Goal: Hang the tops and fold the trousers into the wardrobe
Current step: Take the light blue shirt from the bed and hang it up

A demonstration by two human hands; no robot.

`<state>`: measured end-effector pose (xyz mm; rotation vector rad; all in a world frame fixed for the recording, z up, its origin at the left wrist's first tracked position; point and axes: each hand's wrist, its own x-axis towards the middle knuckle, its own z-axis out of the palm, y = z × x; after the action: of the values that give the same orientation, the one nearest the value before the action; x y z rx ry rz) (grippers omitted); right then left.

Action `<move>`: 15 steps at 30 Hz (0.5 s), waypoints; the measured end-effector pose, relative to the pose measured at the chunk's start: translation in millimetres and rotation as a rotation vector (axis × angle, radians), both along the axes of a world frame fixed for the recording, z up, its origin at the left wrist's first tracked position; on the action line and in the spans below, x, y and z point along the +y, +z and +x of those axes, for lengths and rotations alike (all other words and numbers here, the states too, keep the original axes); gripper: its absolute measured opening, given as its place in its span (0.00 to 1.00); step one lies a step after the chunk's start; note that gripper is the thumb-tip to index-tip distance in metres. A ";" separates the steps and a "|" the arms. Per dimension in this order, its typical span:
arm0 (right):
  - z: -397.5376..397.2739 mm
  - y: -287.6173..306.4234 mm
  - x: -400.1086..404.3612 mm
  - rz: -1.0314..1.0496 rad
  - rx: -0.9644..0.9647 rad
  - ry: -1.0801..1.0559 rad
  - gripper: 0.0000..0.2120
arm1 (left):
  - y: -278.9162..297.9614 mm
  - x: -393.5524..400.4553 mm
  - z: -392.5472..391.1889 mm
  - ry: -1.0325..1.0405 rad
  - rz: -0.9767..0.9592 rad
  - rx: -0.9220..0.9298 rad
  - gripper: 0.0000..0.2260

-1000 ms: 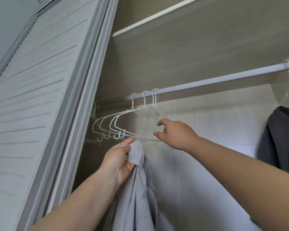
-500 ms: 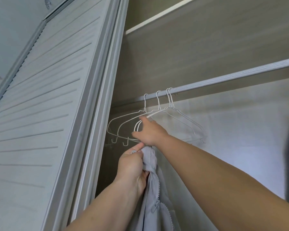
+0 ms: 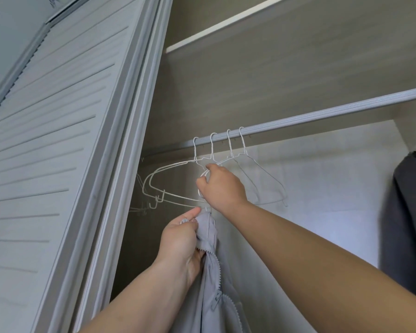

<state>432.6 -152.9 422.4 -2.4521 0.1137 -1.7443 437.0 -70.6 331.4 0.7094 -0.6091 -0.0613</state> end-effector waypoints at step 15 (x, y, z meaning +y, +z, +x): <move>-126.1 -32.1 -51.8 0.118 -0.107 0.118 0.09 | 0.6 -25.4 -49.5 -0.021 0.006 -0.024 0.16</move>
<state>306.5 -204.6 390.4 -2.2312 0.0579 -1.7609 387.5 -96.0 332.0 0.7104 -0.6399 -0.0741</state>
